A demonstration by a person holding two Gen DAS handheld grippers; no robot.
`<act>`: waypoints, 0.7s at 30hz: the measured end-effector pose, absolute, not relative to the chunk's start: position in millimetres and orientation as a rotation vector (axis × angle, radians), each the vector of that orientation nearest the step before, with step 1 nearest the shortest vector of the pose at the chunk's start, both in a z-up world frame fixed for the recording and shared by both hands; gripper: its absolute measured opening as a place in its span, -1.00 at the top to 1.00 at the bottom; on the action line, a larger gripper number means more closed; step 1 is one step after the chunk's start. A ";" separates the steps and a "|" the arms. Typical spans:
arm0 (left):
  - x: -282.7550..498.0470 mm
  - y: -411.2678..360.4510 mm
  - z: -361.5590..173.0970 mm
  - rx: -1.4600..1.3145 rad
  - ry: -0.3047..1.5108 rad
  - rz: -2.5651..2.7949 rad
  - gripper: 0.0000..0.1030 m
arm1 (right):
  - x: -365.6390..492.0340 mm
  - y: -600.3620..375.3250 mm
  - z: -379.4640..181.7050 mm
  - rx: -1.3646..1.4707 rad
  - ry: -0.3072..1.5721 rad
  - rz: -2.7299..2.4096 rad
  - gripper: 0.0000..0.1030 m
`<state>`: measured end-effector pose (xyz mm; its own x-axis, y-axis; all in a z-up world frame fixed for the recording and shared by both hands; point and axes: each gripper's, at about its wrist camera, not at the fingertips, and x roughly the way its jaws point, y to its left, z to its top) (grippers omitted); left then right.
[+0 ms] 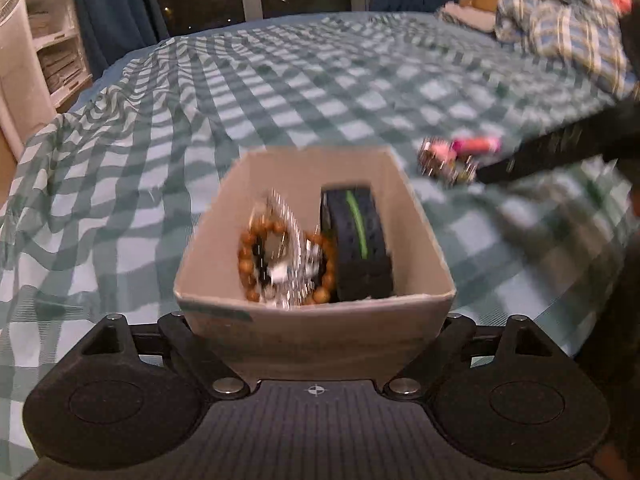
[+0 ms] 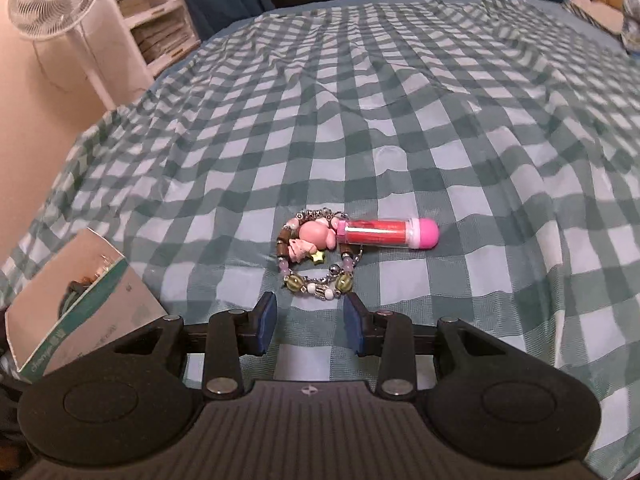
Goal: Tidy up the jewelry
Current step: 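Grasp a beaded keychain with the right tool and drop it into the box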
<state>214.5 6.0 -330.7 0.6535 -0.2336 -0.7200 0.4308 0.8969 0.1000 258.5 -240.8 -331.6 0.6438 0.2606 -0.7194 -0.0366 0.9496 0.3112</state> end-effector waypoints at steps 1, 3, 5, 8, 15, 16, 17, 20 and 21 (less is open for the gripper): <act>215.6 5.9 -334.2 0.272 0.770 -0.382 -0.18 | 258.2 -240.7 -331.3 0.280 0.855 0.172 -1.00; 216.7 6.8 -330.1 0.254 0.750 -0.380 -0.19 | 256.1 -241.4 -331.5 0.273 0.855 0.171 -1.00; 217.8 7.9 -325.7 0.247 0.733 -0.377 -0.22 | 254.3 -242.0 -330.8 0.272 0.851 0.169 -1.00; 216.4 4.8 -321.5 0.251 0.727 -0.359 -0.33 | 251.0 -243.6 -329.1 0.272 0.839 0.155 -1.00; 218.8 -8.4 -321.9 0.300 0.697 -0.367 -0.53 | 249.4 -243.0 -328.8 0.273 0.826 0.150 -1.00; 222.6 -7.5 -322.0 0.286 0.689 -0.370 -0.53 | 250.1 -242.4 -328.9 0.275 0.822 0.152 -1.00; 226.5 -6.7 -322.0 0.271 0.684 -0.373 -0.52 | 251.3 -241.8 -329.2 0.273 0.820 0.156 -1.00; 232.6 -5.7 -319.3 0.263 0.659 -0.380 -0.20 | 255.6 -239.5 -330.1 0.254 0.809 0.166 -1.00; 233.7 -7.5 -317.2 0.275 0.648 -0.401 -0.12 | 257.5 -238.7 -330.2 0.243 0.800 0.172 -1.00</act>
